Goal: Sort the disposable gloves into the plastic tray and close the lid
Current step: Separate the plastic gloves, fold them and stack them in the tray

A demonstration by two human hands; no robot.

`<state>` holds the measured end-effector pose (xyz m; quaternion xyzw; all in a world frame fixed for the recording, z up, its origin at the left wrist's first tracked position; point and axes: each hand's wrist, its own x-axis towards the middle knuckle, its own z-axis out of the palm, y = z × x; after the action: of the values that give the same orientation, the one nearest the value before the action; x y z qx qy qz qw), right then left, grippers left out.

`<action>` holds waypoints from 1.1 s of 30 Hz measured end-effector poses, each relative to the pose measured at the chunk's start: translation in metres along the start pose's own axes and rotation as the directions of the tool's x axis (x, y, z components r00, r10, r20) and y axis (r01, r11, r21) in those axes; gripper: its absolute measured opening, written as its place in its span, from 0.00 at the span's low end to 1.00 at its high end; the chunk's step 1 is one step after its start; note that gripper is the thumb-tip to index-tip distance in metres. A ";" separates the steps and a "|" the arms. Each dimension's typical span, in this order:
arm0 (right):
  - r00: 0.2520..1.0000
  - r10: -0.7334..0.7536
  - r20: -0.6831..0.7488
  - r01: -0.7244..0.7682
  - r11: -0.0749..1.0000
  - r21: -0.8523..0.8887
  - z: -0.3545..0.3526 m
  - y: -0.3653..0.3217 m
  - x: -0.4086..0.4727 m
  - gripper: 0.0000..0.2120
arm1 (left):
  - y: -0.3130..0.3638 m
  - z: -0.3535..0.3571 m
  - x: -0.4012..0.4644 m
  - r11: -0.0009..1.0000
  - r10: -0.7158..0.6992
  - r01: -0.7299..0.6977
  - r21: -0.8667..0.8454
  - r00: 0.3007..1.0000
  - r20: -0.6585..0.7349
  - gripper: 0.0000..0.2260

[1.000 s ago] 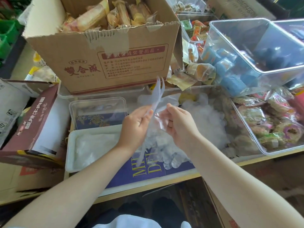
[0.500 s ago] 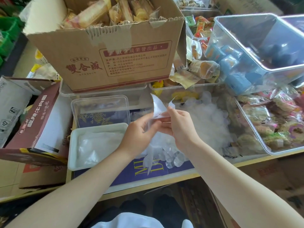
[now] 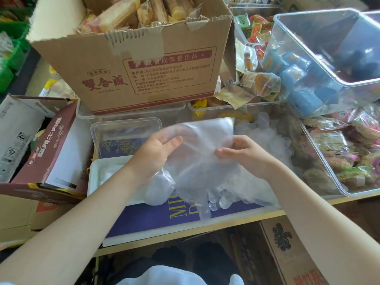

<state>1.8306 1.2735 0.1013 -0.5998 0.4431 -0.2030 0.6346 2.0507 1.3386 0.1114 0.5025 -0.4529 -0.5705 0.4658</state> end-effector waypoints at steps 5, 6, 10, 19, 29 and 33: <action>0.990 0.004 -0.142 -0.013 0.998 -0.060 -0.009 0.018 0.010 0.05 | -0.023 -0.003 0.004 0.903 -0.409 0.386 0.186 0.907 0.103 0.05; 0.989 0.001 -0.147 -0.013 0.997 -0.078 -0.013 0.024 0.011 0.06 | -0.028 -0.001 0.003 0.875 -0.473 0.447 0.185 0.870 0.137 0.03; 0.987 0.042 -0.156 -0.054 0.996 -0.072 -0.029 0.044 0.011 0.07 | -0.048 0.006 0.008 0.789 -0.612 0.574 0.218 0.762 0.209 0.06; 0.937 0.347 -0.040 -0.350 0.930 -0.114 -0.063 0.100 0.007 0.09 | -0.088 0.039 0.033 0.826 -0.564 0.562 -0.046 0.824 -0.063 0.05; 0.955 0.295 -0.004 -0.285 0.927 0.244 -0.074 0.120 0.007 0.02 | -0.115 0.082 0.027 0.929 -0.367 0.360 -0.086 0.925 -0.102 0.32; 0.949 0.313 0.030 -0.307 0.905 0.296 -0.073 0.127 0.006 0.06 | -0.120 0.092 0.031 0.901 -0.337 0.267 -0.343 0.928 -0.162 0.27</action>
<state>1.7399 1.2512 -0.0123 -0.4178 0.5028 -0.1691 0.7376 1.9480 1.3310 -0.0034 0.5453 -0.2186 -0.6426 0.4919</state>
